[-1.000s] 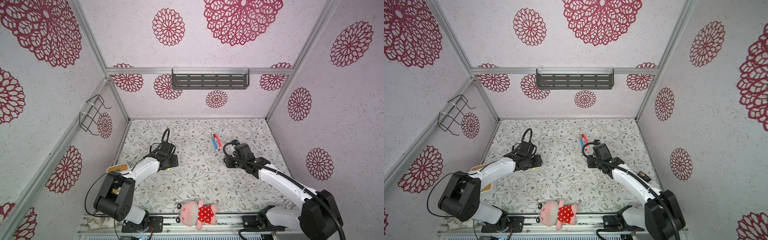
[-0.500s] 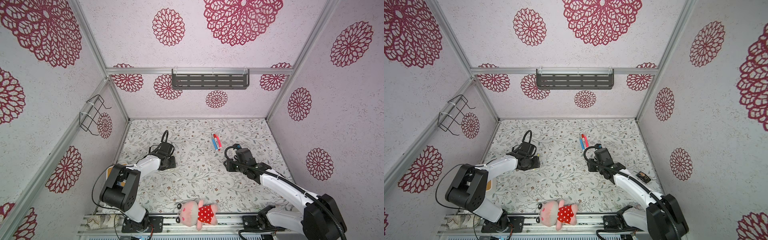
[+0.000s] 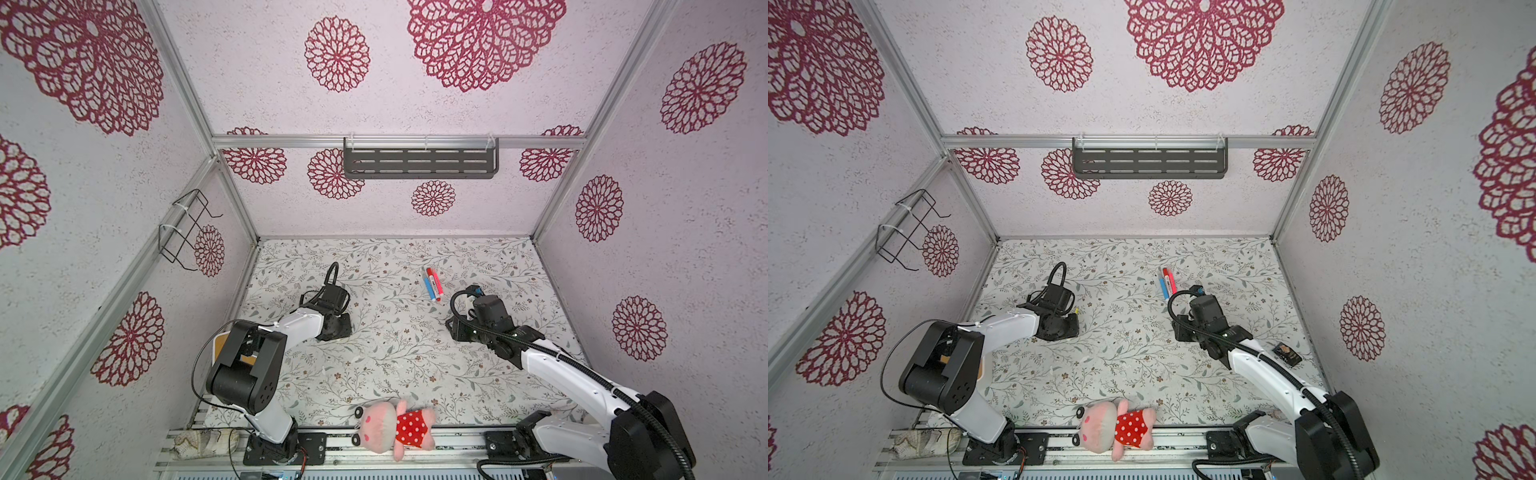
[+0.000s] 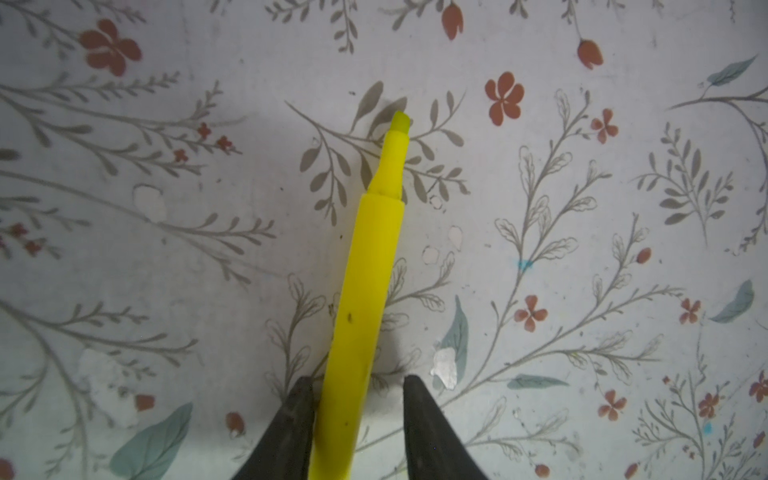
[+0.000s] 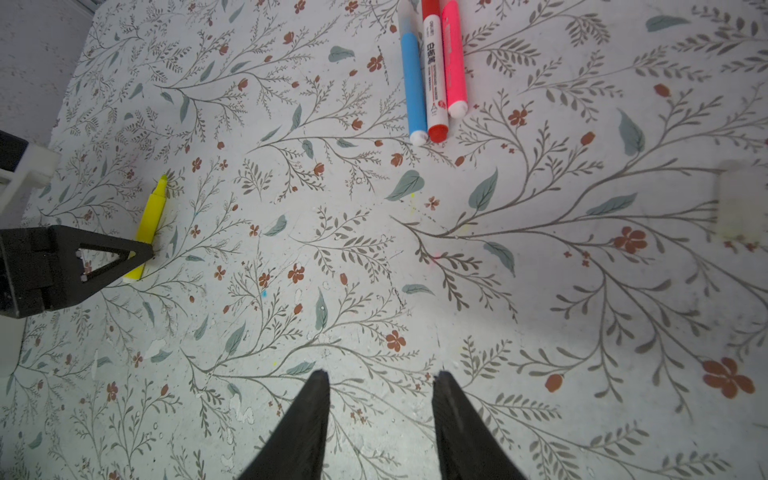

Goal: Insert the pens into the pen caps
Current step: 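Lower the left gripper and close it on the yellow highlighter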

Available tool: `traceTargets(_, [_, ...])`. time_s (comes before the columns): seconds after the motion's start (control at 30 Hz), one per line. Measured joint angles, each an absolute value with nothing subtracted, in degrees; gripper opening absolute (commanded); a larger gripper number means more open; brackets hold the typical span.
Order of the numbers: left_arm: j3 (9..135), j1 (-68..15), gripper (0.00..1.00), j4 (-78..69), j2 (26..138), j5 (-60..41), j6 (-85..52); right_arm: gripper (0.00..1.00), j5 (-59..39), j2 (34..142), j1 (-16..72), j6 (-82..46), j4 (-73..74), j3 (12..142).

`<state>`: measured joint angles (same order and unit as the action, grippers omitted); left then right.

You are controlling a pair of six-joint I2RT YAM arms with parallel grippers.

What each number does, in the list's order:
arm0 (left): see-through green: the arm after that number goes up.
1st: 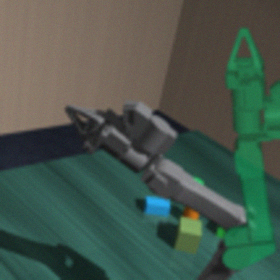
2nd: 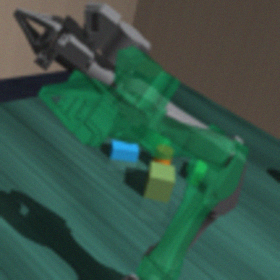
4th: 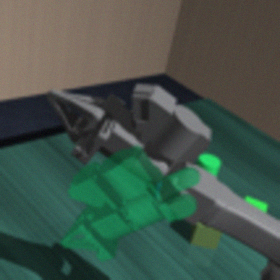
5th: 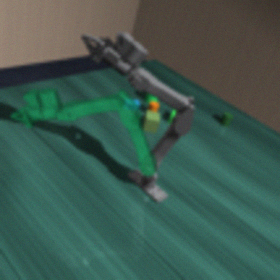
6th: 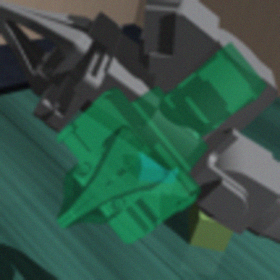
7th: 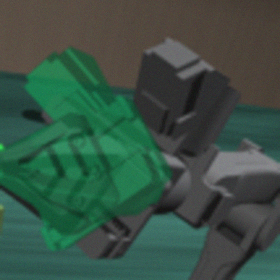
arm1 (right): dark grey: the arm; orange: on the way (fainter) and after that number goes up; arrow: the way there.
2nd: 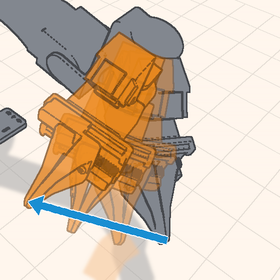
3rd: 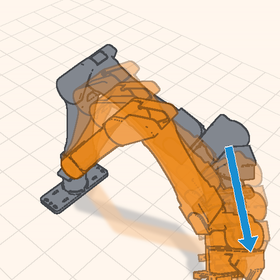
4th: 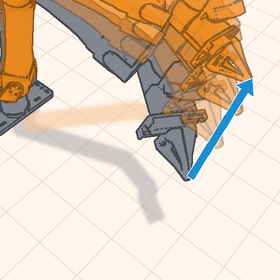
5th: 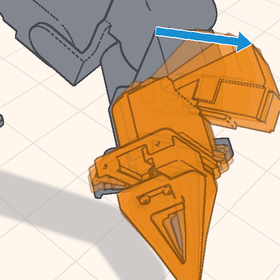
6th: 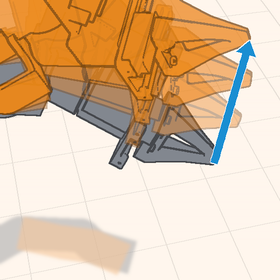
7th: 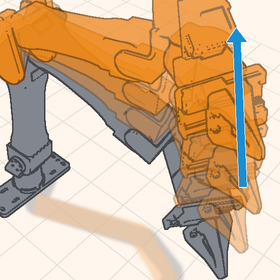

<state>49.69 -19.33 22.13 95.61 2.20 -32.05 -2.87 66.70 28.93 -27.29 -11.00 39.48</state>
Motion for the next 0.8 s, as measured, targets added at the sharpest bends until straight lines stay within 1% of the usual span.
traceTargets(0.27, [49.7,-19.4,0.36,22.2,95.6,2.6,-32.1,0.45,-3.4,66.7,28.9,-28.1,-10.6,39.5])
traceTargets(0.43, [49.6,-19.4,0.31,22.3,95.6,3.0,-32.1,0.45,-3.5,66.3,28.9,-28.3,-10.5,39.5])
traceTargets(0.8, [50.3,-20.8,0.25,22.2,96.6,4.6,-32.1,0.45,-3.2,63.3,28.5,-29.2,-10.5,39.5])
